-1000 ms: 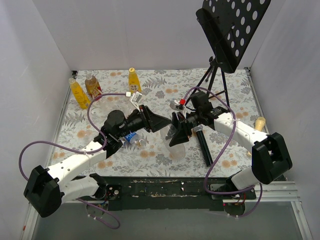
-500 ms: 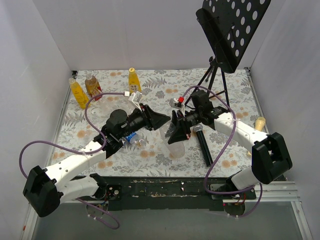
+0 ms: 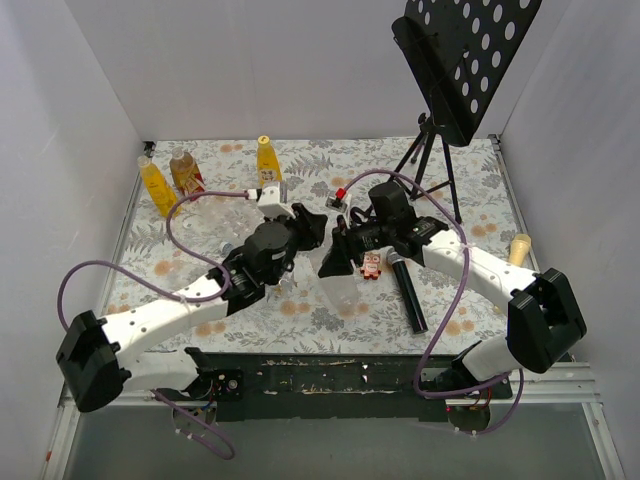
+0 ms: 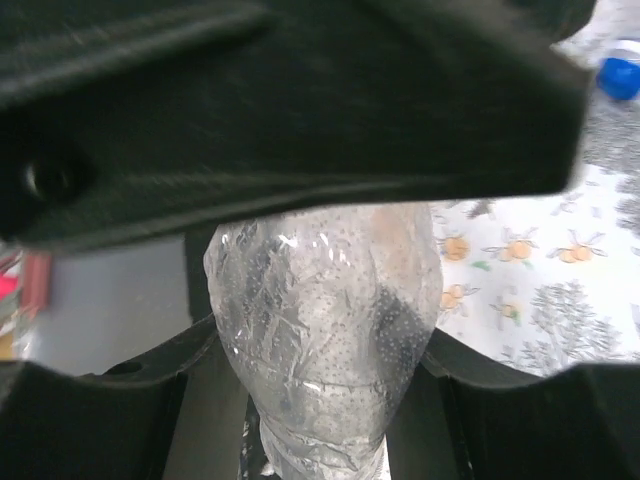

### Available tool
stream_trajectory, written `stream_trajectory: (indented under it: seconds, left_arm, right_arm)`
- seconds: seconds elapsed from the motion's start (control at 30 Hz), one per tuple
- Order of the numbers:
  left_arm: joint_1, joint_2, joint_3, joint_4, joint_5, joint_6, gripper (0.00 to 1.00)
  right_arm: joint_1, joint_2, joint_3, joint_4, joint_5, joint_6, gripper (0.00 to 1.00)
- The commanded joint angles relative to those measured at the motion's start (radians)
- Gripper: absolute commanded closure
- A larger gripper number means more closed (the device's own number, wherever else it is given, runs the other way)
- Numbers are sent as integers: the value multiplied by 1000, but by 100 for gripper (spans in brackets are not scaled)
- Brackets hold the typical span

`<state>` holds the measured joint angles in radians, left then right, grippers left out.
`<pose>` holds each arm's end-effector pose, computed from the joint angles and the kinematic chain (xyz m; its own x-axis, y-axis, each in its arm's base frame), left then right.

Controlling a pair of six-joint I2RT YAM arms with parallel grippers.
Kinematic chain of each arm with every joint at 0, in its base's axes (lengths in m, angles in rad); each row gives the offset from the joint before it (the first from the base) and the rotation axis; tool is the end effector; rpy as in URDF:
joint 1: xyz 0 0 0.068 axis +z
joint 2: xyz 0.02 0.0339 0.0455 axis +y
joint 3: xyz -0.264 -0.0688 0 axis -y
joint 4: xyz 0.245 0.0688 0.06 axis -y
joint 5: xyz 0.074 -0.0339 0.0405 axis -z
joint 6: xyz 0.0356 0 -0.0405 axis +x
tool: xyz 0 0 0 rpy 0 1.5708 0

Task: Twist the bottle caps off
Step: Unscrew the bottle cap from the plastic bottle.

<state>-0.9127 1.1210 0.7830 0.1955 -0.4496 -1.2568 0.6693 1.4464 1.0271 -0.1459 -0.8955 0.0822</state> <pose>0.1720 -0.1972 0.3115 -0.4543 -0.8129 -0.3644 0.0562 0.3821 -0.9224 0.2312 0.2183 0.2790 -0.4929 -0.3245 -0.8073 -0.8672 0.1083 0.4860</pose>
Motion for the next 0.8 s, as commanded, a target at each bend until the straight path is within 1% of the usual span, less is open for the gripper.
stream_trajectory:
  seconds: [0.0, 0.07, 0.1, 0.13, 0.17, 0.23, 0.27, 0.3, 0.33, 0.37, 0.4, 0.43, 0.5, 0.57, 0.63, 0.7, 0.77]
  left_arm:
    - [-2, 176, 189, -227, -239, -39, 100]
    - [-11, 230, 257, -330, -293, -108, 100]
    - [-11, 255, 290, -409, -319, -169, 100]
    - [-11, 272, 332, -479, -327, -241, 100]
    - [-11, 281, 353, -528, -319, -283, 100]
    - [-11, 238, 328, -457, -232, -288, 100]
    - [-11, 183, 300, -403, -191, -285, 100]
    - [-8, 139, 274, -369, -155, -282, 91]
    - [-3, 100, 256, -352, -129, -276, 62]
    - [4, 58, 242, -337, -86, -260, 46]
    - [11, 22, 230, -320, -45, -239, 34]
    - [20, -16, 222, -317, -23, -230, 28]
    - [38, -67, 222, -335, 34, -208, 23]
    - [55, -96, 234, -392, 66, -199, 18]
    - [64, -122, 228, -429, 101, -159, 15]
    - [72, -171, 188, -418, 144, -113, 10]
    - [77, -236, 118, -377, 215, -46, 4]
  right_arm:
    - [69, -32, 77, -3, 203, 48, 99]
    - [69, -24, 80, -7, 234, 38, 99]
    - [67, -21, 77, -7, 247, 33, 99]
    - [65, -24, 65, 3, 247, 33, 99]
    - [62, -26, 48, 20, 241, 30, 99]
    - [53, -24, 34, 32, 225, 12, 99]
    - [43, -20, 33, 32, 211, -1, 99]
    - [29, -20, 30, 32, 192, -7, 99]
    - [12, -18, 27, 31, 173, -18, 99]
    - [-5, -20, 24, 26, 156, -27, 99]
    - [-17, -21, 18, 28, 138, -35, 99]
    - [-30, -21, 11, 29, 120, -44, 99]
    - [-39, -26, 2, 22, 95, -70, 99]
    - [-40, -26, -5, 20, 81, -79, 99]
    - [-42, -24, -7, 13, 60, -120, 99]
    - [-50, -26, -13, 12, 53, -134, 99]
    - [-65, -29, -36, 52, 32, -150, 99]
